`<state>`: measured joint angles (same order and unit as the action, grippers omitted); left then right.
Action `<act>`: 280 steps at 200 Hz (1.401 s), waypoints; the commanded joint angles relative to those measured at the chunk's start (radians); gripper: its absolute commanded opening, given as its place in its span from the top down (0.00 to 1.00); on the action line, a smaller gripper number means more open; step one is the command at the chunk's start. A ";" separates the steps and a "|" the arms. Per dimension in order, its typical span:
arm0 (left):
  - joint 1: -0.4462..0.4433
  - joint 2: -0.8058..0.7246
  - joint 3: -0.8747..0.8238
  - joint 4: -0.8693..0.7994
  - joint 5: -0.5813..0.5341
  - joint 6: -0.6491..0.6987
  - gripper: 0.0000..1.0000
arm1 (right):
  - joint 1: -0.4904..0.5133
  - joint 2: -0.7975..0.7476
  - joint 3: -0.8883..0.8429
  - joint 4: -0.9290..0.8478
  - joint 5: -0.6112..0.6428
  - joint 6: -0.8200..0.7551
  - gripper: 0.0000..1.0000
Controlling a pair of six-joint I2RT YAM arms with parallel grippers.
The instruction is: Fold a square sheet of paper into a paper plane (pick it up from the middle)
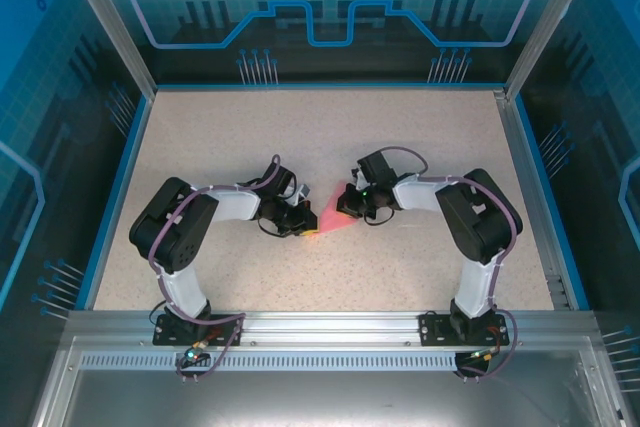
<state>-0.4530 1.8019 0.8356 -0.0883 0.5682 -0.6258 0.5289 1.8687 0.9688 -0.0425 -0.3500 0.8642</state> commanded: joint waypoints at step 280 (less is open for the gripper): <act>-0.003 -0.050 0.048 -0.093 -0.051 0.017 0.86 | -0.204 -0.191 -0.046 -0.059 0.089 -0.049 0.70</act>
<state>-0.4553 1.8011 0.8562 -0.1207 0.5571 -0.6186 0.2756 1.7733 0.9688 -0.0536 -0.3107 0.7952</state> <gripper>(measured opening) 0.088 0.250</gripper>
